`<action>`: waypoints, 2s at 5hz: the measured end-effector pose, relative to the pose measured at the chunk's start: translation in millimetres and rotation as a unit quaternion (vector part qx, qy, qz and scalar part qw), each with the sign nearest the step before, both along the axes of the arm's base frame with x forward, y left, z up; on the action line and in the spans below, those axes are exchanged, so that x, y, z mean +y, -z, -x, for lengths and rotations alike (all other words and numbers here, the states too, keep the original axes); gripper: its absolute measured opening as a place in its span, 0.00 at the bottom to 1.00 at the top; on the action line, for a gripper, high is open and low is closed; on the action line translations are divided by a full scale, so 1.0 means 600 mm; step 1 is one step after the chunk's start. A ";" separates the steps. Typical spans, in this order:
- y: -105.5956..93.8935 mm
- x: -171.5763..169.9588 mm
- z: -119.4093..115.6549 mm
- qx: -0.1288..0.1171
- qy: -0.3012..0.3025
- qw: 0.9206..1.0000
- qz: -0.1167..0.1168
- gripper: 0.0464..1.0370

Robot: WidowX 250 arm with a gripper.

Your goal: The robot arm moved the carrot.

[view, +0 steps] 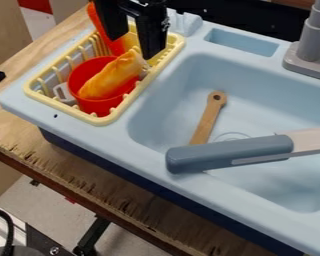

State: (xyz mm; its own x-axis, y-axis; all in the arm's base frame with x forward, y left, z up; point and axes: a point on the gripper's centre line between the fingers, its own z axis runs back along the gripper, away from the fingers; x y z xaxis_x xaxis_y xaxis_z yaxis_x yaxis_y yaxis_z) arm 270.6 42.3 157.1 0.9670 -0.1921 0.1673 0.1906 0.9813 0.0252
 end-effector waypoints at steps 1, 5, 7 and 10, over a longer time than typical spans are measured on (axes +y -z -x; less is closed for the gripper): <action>0.012 -0.002 0.003 0.014 -0.006 1.000 0.006 0.96; -0.002 0.124 -0.057 -0.073 -0.382 0.921 0.016 0.96; -0.004 0.164 -0.093 -0.123 -0.434 0.892 0.016 0.96; 0.028 0.187 -0.115 -0.142 -0.482 0.864 -0.025 0.96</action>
